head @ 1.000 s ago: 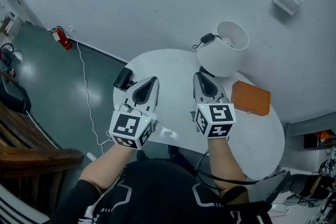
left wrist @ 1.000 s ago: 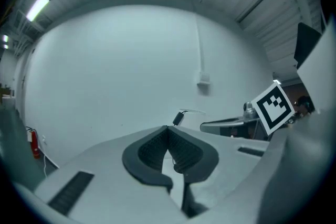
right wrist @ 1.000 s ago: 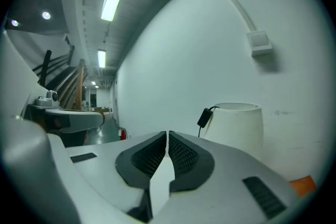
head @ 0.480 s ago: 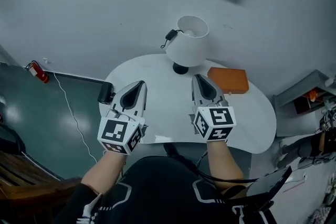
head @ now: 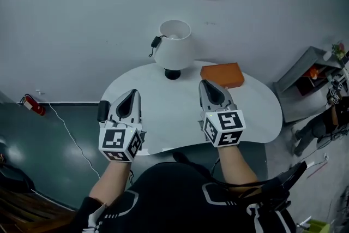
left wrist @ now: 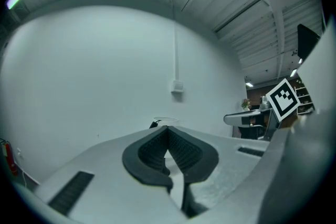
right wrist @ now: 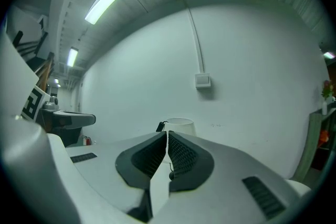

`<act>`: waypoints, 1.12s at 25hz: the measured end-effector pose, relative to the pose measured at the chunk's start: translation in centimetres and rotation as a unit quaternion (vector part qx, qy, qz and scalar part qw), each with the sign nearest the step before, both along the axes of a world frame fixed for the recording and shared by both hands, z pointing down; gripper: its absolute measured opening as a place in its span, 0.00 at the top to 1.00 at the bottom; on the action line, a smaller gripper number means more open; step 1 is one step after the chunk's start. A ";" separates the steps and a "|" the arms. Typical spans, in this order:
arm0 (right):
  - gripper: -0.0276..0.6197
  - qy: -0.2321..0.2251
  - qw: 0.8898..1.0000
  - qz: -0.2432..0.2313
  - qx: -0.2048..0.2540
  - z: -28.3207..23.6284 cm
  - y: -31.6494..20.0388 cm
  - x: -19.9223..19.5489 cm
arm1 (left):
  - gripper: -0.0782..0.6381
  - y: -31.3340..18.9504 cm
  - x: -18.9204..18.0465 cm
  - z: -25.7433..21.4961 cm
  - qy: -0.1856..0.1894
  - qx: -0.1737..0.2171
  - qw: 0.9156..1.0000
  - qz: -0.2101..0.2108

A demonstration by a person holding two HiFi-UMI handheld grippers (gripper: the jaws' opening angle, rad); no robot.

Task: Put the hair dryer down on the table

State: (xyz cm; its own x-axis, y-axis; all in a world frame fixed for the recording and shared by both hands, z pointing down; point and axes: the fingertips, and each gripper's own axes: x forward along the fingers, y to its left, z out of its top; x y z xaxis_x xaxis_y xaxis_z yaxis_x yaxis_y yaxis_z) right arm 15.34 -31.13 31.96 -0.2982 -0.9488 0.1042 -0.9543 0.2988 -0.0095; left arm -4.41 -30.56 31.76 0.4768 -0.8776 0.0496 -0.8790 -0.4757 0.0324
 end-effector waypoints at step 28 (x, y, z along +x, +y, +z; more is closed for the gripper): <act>0.92 -0.019 0.999 0.019 0.018 -1.0 0.7 1.3 | 0.88 0.0 0.3 -1.4 0.012 0.014 1.000 -0.020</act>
